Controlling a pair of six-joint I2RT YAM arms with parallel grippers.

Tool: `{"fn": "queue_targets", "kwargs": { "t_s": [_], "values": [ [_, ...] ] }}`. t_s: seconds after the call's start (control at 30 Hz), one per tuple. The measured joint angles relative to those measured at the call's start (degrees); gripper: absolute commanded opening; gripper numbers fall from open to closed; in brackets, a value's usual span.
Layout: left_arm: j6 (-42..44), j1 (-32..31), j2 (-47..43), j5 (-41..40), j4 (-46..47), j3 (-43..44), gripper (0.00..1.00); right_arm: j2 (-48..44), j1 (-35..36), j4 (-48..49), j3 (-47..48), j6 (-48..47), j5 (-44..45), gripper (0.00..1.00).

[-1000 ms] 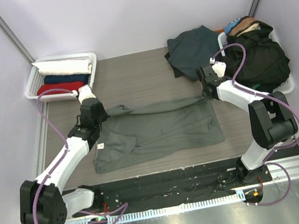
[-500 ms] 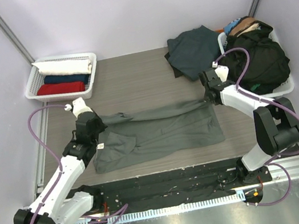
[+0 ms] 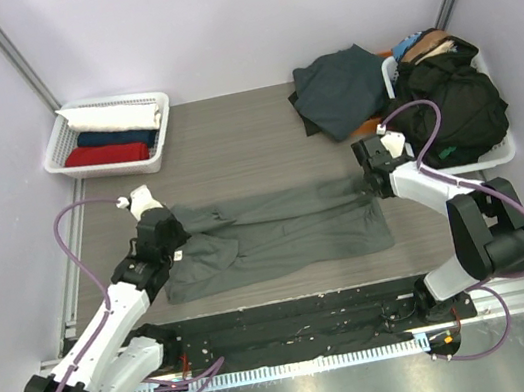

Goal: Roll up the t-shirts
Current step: Fold the T-shirt at the center of the board.

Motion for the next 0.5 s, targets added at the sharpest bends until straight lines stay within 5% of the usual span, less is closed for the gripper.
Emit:
{"fn": "queue_targets", "kwargs": {
  "t_s": [0.1,0.2,0.5],
  "values": [
    [-1.57,0.00,0.07,1.07,-0.85,-1.55,0.00,0.02,0.00,0.04,-1.01,0.81,-0.31,0.04],
    [-3.15,-0.04,0.04,2.32,-1.46,-3.19,0.00,0.02,0.00,0.98,-1.79,1.64,-0.39,0.34],
    [-4.70,-0.37,-3.15,3.52,-2.67,-5.57,0.00,-2.43,0.00,1.18,-3.93,2.56,-0.70,0.39]
  ]
}}
